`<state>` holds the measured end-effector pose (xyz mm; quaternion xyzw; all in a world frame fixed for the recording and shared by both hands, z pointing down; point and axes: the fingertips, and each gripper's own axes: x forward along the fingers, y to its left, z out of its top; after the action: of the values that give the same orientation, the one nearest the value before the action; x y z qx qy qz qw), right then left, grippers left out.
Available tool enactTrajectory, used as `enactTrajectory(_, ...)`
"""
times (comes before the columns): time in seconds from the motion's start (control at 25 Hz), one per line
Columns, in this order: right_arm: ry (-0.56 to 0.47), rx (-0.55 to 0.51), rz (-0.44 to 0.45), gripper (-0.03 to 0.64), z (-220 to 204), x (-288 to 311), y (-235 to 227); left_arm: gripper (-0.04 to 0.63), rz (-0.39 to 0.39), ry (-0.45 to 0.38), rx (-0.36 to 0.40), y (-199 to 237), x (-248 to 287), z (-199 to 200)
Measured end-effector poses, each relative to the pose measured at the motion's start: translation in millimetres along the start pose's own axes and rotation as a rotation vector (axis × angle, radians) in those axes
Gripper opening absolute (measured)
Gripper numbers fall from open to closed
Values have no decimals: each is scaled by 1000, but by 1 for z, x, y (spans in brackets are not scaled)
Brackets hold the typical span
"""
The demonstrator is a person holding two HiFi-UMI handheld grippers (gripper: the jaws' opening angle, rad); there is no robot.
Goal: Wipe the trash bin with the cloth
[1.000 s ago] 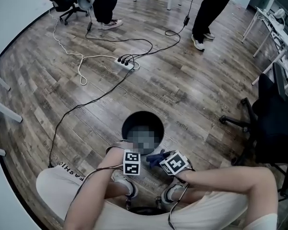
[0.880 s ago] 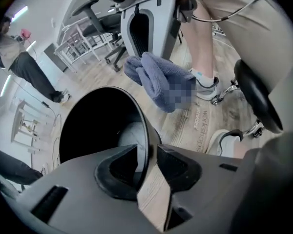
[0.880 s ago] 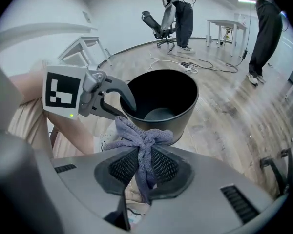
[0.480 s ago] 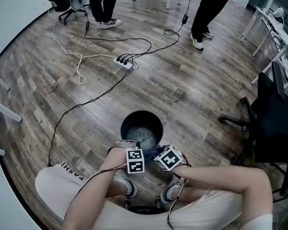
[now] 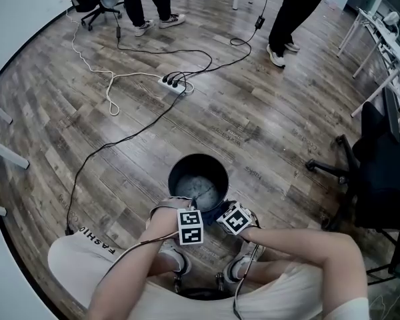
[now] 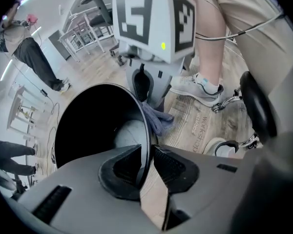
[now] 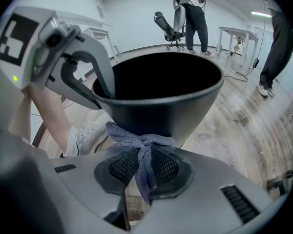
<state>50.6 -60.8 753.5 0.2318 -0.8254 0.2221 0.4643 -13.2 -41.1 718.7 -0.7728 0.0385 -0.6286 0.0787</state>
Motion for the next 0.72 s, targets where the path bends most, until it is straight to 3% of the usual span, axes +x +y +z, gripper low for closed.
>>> enactTrajectory(0.24, 12, 139, -78, 72, -33, 61, -12, 90, 4, 1, -6, 0, 1, 0)
enactTrajectory(0.52, 16, 192, -93, 72, -64, 132, -8, 90, 0, -2, -6, 1, 0, -1)
enactTrajectory(0.72, -6, 244, -80, 72, -67, 144, -10, 91, -5, -10, -4, 5, 0, -1)
